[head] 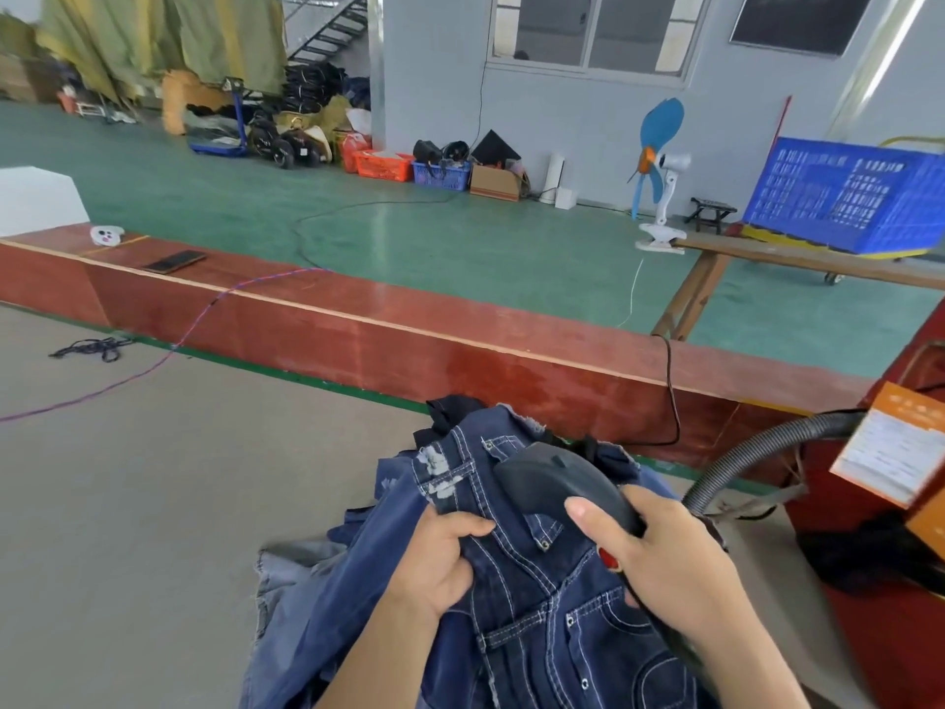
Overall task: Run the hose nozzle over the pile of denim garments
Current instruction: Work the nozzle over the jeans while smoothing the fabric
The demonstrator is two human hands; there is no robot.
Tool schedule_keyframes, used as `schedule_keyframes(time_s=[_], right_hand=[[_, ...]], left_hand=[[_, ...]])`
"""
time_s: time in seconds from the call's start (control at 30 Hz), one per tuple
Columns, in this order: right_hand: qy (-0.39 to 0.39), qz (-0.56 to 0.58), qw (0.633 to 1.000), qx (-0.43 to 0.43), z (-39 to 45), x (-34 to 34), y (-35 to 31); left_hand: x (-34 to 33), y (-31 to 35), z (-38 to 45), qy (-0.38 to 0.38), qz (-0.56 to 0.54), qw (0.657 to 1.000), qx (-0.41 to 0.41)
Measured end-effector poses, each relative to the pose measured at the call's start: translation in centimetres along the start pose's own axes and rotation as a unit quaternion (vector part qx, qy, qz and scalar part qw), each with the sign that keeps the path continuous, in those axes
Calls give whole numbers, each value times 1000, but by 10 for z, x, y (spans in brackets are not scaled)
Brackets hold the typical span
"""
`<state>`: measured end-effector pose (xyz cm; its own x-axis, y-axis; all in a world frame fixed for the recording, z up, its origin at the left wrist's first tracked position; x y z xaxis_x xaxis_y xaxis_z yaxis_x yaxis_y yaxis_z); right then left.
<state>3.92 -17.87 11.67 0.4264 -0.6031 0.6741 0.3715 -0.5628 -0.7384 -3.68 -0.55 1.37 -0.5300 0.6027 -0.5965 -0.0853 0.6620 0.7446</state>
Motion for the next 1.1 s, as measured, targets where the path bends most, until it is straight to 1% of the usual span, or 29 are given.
schedule_keyframes(time_s=[0.13, 0.23, 0.3, 0.43, 0.53, 0.6, 0.7, 0.77, 0.83, 1.0, 1.07, 1.1], right_hand=[[1, -3, 1000, 15, 3, -4, -7], [0, -38, 999, 28, 4, -6, -11], [14, -49, 998, 33, 5, -8, -13], [68, 20, 997, 35, 6, -15, -19], [96, 109, 989, 33, 8, -9, -19], [99, 149, 983, 28, 9, 1, -14], [59, 142, 988, 12, 4, 9, -9], [32, 122, 992, 5, -1, 8, -8], [23, 105, 994, 3, -5, 10, -6], [82, 136, 987, 10, -8, 31, 2], [96, 152, 984, 18, -10, 36, 4], [98, 150, 984, 18, -10, 37, 5]], left_hand=[[0, -1, 0, -30, -4, 999, -10], [-1, -2, 1, -57, 14, 998, -1], [-1, -3, 2, -59, 31, 998, -3], [-8, -7, -2, -49, 72, 996, -11], [-7, -9, -1, -18, 93, 996, -4], [-7, -6, 0, 2, 85, 996, -15], [-15, -2, 0, 27, 60, 997, -49], [-23, -1, 0, 67, 70, 993, -66], [-30, -1, 2, 105, 91, 987, -84], [-40, -1, 6, 139, 141, 974, -111], [-37, 0, 8, 158, 158, 971, -89], [-33, 1, 10, 164, 160, 971, -61]])
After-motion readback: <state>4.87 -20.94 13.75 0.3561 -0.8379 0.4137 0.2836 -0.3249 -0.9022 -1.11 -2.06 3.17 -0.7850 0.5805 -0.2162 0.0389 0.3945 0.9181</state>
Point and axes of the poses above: each hand's wrist, its own z-axis towards the middle knuckle, its own x-axis out of the back of the hand, y = z × x, the point moved 2 cm from there along z, towards the middle knuckle, and after that the axes turned 9 degrees about z, right-handed, at the moved point
